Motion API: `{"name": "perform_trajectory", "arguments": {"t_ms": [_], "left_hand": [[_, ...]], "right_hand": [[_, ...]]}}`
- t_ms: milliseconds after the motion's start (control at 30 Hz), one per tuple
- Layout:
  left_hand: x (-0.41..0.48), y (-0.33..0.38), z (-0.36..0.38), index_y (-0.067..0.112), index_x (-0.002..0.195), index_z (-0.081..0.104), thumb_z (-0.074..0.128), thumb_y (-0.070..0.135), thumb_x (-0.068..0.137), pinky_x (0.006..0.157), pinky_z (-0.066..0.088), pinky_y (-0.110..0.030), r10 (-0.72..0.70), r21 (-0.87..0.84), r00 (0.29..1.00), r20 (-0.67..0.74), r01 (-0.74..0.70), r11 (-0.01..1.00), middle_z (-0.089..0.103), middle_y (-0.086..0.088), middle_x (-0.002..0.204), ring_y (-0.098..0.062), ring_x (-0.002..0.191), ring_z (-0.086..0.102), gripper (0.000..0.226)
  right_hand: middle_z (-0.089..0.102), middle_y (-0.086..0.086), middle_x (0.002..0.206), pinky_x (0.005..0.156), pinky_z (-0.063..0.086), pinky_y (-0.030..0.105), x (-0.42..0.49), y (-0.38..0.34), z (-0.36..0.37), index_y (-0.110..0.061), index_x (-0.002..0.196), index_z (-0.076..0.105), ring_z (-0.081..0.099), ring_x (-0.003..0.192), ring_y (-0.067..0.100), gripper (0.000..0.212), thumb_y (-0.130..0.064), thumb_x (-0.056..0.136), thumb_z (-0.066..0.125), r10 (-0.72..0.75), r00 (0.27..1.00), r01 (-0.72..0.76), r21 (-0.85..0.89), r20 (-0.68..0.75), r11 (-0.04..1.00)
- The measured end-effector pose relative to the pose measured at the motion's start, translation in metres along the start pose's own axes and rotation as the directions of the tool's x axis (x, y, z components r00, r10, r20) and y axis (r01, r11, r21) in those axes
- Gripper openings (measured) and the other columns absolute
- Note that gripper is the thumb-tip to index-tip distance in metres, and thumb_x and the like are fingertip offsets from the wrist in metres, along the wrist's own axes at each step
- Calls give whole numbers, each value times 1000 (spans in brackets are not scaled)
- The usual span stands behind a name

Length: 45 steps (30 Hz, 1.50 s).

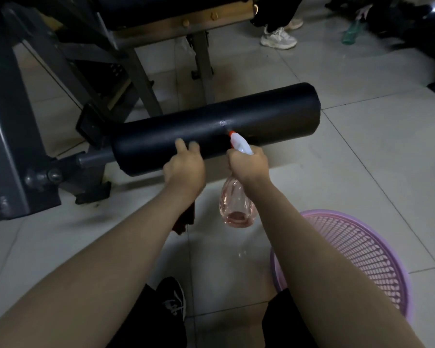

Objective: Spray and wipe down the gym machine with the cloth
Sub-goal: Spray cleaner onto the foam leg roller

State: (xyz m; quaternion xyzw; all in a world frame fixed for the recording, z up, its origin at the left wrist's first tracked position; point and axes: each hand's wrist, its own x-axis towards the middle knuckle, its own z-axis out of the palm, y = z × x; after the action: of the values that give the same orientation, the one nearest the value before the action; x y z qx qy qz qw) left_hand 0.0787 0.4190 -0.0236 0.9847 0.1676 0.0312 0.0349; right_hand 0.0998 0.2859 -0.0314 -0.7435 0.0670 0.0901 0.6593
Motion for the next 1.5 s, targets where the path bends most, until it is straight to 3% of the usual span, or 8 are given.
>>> {"name": "perform_trajectory", "arguments": {"t_ms": [200, 333, 567, 833, 967, 1133, 1333, 1500], "left_hand": [[11, 3, -11, 26, 136, 45, 51, 15, 95, 87, 45, -45, 60, -187, 994, -93, -76, 979, 45, -10, 138, -41, 112, 60, 43], [31, -9, -16, 31, 159, 20, 48, 12, 96, 98, 46, -44, 50, -219, 998, -49, -59, 974, 6, 0, 170, -34, 128, 53, 72], [11, 9, 7, 23, 161, 0, 57, 6, 95, 54, 35, -26, -23, -190, 999, -28, 17, 982, -17, -4, 168, -14, 62, 46, 89], [11, -7, -18, 23, 155, 28, 51, 17, 97, 93, 46, -48, 23, -177, 990, -142, -48, 983, 30, -9, 158, -38, 120, 56, 63], [29, -29, -14, 24, 162, 7, 47, 15, 99, 115, 35, -46, -86, -135, 995, -43, 79, 988, -2, -2, 170, -33, 134, 49, 75], [-2, -19, 14, 7, 160, 3, 57, 18, 97, 82, 47, -39, -45, 13, 998, -48, 46, 999, -9, -20, 167, -37, 98, 63, 84], [-19, -23, 1, 14, 155, 26, 57, 13, 95, 85, 45, -44, 10, -74, 1000, -7, -11, 997, 34, -16, 145, -40, 108, 61, 68], [-1, -31, -14, 22, 159, 19, 50, 12, 96, 91, 48, -44, 6, -176, 997, -82, -21, 984, 11, -9, 167, -39, 118, 58, 71]], "right_hand": [[66, -8, 109, 88, 46, 29, 5, 6, 5, -38, 129, 63, 59, 98, 17, 44, -26, 89, 51, -7, 1000, 8, -115, 8, 993], [62, -1, 88, 88, 51, 37, 13, 6, -4, -30, 110, 66, 61, 90, 26, 31, -32, 84, 49, -47, 997, 41, -86, -65, 995], [64, -3, 102, 98, 53, 47, 25, 8, -38, -39, 132, 62, 64, 99, 25, 56, -30, 78, 49, 108, 969, -102, 39, -222, 994], [57, 2, 104, 86, 40, 28, 14, -7, 8, -23, 119, 65, 53, 95, 21, 29, -32, 94, 53, -64, 998, 66, -226, 18, 972], [63, 5, 103, 82, 43, 29, 9, -5, 25, -20, 124, 65, 59, 92, 20, 32, -27, 94, 54, -74, 993, 89, -177, 94, 980], [65, -1, 88, 92, 54, 43, 7, -7, 27, -31, 129, 65, 65, 94, 28, 43, -27, 88, 54, -43, 999, 44, -51, 8, 998], [63, -1, 94, 86, 53, 38, 9, -3, 30, -31, 122, 67, 64, 95, 25, 40, -27, 85, 52, -13, 1000, 16, -119, 26, 993], [59, 2, 98, 75, 42, 30, 14, 4, 17, -21, 114, 64, 56, 88, 22, 24, -28, 94, 51, -24, 996, 8, -178, -90, 984]]}}
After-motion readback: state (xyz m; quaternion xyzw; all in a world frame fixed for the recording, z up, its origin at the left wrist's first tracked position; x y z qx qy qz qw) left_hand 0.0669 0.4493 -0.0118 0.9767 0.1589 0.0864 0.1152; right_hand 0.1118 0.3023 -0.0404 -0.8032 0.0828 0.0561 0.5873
